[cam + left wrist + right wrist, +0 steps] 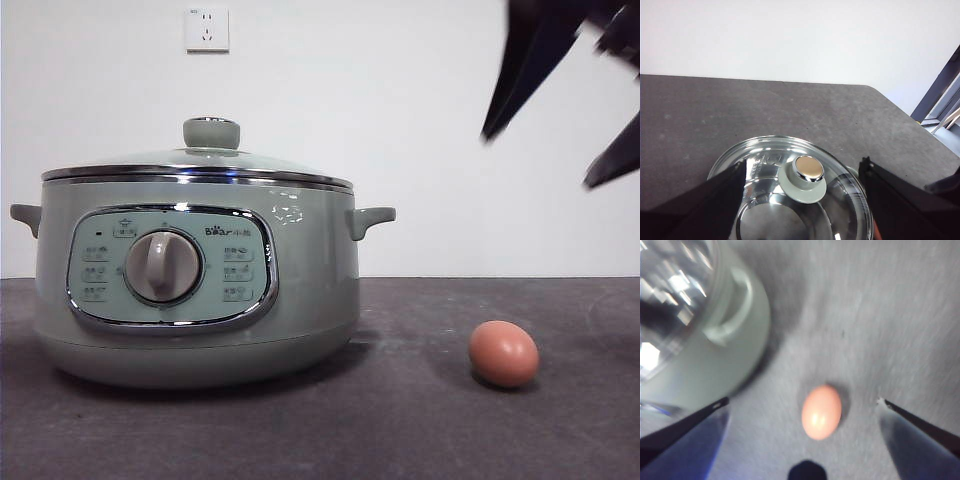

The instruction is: Pick up the egg,open the lid,put the egg in the pot,close the lid

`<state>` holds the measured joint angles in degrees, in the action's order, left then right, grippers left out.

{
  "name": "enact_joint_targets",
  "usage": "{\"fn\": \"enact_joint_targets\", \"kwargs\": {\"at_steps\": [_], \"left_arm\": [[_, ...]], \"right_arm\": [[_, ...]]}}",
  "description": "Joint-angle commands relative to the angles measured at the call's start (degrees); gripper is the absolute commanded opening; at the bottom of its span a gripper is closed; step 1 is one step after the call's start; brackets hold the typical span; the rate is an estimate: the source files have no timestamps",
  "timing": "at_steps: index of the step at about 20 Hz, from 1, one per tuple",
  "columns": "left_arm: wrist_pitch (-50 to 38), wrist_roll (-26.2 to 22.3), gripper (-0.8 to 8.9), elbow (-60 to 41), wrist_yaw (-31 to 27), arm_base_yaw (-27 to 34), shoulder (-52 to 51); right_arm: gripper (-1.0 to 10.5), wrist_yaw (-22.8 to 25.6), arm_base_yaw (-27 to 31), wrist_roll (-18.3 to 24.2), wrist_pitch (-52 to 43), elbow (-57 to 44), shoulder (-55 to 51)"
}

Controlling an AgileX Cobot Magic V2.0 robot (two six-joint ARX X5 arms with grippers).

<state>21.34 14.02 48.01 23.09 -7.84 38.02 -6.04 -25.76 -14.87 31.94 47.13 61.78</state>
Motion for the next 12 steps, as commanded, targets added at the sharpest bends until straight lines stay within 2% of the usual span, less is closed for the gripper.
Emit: {"fn": "enact_joint_targets", "kwargs": {"at_steps": [1, 4, 12], "left_arm": [[-0.4, -0.5, 3.77, 0.1, 0.1, -0.1, -0.2], [-0.2, -0.5, 3.77, 0.1, 0.2, -0.2, -0.2], [-0.2, -0.5, 3.77, 0.1, 1.0, -0.2, -0.2]], "right_arm": [[4.3, 2.9, -4.1, -1.8, -0.1, 0.3, 5.0], [4.3, 7.7, -6.7, -2.1, -0.5, 0.5, 11.7], [4.3, 7.5, -6.7, -2.7, -6.8, 0.5, 24.3]]}}
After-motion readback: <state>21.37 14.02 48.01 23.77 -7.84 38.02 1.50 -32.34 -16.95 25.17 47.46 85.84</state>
